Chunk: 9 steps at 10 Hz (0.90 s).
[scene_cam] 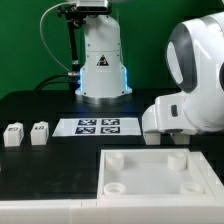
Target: Assemble one leg
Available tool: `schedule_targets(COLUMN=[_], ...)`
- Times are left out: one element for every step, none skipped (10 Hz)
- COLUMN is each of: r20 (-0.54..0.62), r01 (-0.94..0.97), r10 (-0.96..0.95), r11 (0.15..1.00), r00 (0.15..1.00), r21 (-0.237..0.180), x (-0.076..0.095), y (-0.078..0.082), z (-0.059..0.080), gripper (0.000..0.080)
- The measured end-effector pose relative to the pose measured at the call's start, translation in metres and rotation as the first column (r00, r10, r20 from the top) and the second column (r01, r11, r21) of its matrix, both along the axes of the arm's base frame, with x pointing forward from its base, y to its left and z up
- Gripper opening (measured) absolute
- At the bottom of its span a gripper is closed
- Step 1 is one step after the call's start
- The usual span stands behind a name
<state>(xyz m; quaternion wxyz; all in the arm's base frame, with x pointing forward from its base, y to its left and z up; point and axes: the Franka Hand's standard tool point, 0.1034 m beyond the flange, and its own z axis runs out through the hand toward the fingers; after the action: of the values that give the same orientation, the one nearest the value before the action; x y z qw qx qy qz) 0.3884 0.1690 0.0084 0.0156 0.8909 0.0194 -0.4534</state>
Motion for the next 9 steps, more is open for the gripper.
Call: schedule_targets(r20=[0.000, 0.000, 0.000, 0.000, 0.000, 0.000, 0.000, 0.004, 0.019], r01=[0.000, 0.000, 0.000, 0.000, 0.000, 0.000, 0.000, -0.002, -0.054], r10=[0.000, 0.000, 0.000, 0.000, 0.000, 0.000, 0.000, 0.002, 0.053], r11=[1.000, 1.000, 1.000, 1.000, 1.000, 1.000, 1.000, 1.000, 0.998], r00=[1.000, 1.000, 1.000, 1.000, 1.000, 1.000, 1.000, 1.000, 0.998], r21=[0.000, 0.000, 0.000, 0.000, 0.000, 0.000, 0.000, 0.003, 0.034], x=[0.000, 0.000, 0.000, 0.000, 0.000, 0.000, 0.000, 0.002, 0.016], y=[0.000, 0.000, 0.000, 0.000, 0.000, 0.000, 0.000, -0.001, -0.009], z=[0.000, 0.000, 0.000, 0.000, 0.000, 0.000, 0.000, 0.003, 0.021], gripper=[0.0467, 0.0286, 0.0290, 0.0290, 0.0290, 0.0290, 0.0290, 0.0290, 0.0290])
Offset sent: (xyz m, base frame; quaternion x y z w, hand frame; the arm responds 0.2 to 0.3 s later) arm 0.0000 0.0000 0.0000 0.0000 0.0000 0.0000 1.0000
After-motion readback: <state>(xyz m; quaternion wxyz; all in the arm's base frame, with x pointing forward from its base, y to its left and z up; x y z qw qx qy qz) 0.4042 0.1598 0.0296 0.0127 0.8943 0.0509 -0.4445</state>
